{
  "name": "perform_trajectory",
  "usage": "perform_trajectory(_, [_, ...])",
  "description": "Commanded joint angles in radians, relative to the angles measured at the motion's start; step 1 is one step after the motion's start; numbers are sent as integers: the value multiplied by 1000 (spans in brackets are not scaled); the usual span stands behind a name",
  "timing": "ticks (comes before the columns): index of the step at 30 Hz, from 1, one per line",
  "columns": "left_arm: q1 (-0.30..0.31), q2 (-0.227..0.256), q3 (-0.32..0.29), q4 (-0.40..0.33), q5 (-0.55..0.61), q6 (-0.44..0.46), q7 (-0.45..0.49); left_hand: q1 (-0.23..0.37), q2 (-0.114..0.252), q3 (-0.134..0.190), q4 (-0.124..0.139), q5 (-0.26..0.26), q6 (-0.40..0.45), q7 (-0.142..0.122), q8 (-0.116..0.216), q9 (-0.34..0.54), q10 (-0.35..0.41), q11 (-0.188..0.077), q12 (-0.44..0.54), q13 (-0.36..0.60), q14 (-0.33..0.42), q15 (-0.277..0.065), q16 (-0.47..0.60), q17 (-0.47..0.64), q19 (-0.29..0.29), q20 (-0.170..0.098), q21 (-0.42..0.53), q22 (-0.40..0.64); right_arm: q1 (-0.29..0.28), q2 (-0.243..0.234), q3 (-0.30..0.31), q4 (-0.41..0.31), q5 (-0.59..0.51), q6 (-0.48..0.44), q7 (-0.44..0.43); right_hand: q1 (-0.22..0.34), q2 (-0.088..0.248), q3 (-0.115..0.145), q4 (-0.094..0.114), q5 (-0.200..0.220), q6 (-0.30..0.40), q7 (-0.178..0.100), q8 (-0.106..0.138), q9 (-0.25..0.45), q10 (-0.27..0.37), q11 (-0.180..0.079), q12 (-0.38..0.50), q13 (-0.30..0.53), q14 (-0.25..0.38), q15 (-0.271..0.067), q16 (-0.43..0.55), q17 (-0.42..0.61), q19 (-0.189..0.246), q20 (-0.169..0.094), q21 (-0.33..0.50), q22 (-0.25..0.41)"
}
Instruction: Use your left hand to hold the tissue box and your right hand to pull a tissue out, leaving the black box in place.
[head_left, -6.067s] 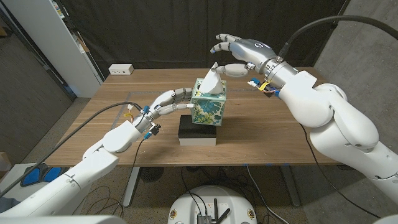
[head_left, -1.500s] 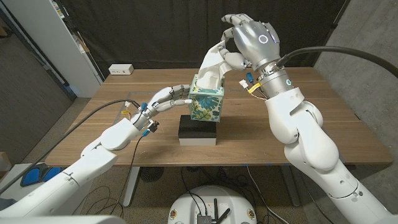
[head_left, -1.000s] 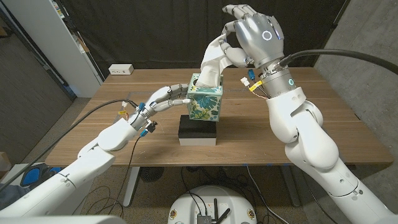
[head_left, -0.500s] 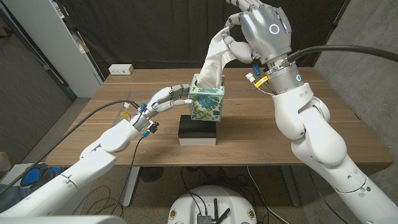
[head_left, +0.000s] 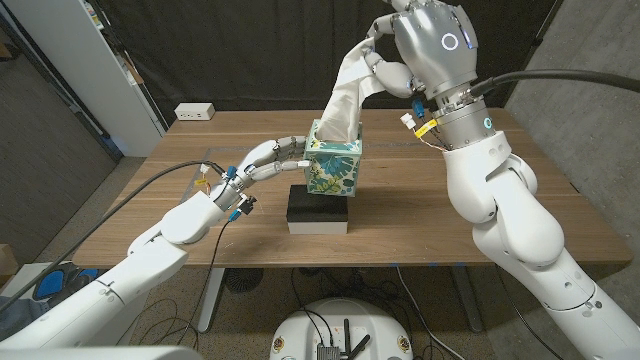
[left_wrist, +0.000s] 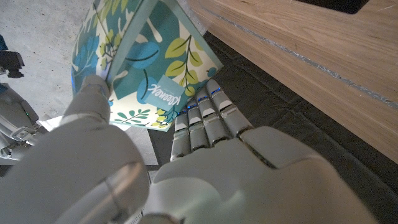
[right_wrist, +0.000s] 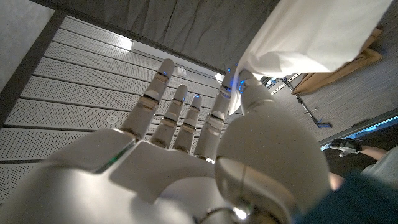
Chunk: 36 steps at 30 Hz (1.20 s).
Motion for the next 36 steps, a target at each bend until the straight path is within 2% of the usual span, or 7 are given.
perform_trajectory(1, [20,8,-11,-17,3,-5,5,58,63,2,-2,4,7,1,1,4,2,-9,-3,3,4,-18,6,6,1,5,-4,4,-34,2,14,-23,-16,-3,-46,-3,2,0,0,2,3,-7,-1,2,7,-5,-2,1,3,-66,-3,3,0,2,-3,5])
perform_trajectory(8, [-3,-6,8,5,-5,-11,-13,59,63,2,-2,4,7,0,1,4,3,-7,-3,3,2,-16,6,6,1,5,-4,4,-43,14,19,-26,-34,-13,-49,-4,3,0,0,2,3,-9,-1,2,9,-6,-2,2,3,-66,-3,3,0,1,-3,5])
perform_trajectory(21, [-14,-12,14,-5,12,-10,-8,59,63,1,-1,4,7,1,1,4,3,-9,-3,3,5,-17,7,6,1,6,-4,4,-48,23,33,-43,-72,-21,-69,-8,3,-2,-1,1,0,-13,-2,0,9,-9,-5,2,2,-66,-4,4,-1,5,-6,5])
perform_trajectory(28, [-6,-15,4,2,12,-22,4,60,64,2,-1,4,7,-1,0,4,2,-8,-4,3,6,-18,8,5,1,6,-4,4,-38,49,10,-20,-118,-36,-120,-10,3,-3,-1,1,2,-13,-1,0,9,-10,-6,3,3,-66,-5,3,0,4,-7,5])
perform_trajectory(32, [2,-10,-3,1,5,-20,5,60,64,2,-1,4,7,0,0,4,3,-10,-4,3,5,-17,7,5,1,6,-4,4,-25,54,-3,-10,-147,-41,-112,-11,3,-3,-1,1,2,-14,-1,-1,9,-8,-7,3,3,-66,-6,3,1,4,-8,5])
perform_trajectory(33, [4,-8,-6,1,8,-20,7,60,64,2,-1,4,7,-1,0,4,3,-10,-4,3,4,-18,7,5,1,6,-4,4,-23,58,-6,2,-139,-40,-144,-11,4,-3,-1,1,4,-15,-1,-1,8,-10,-8,3,3,-66,-6,3,1,4,-8,5])
perform_trajectory(36, [9,-5,-12,1,4,-17,10,61,64,2,-1,4,7,-1,0,4,3,-10,-4,3,4,-17,7,5,1,5,-4,4,-18,63,-9,4,-125,-41,-144,-12,3,-3,-1,1,4,-15,-1,-1,9,-9,-8,3,3,-67,-6,3,1,4,-9,5])
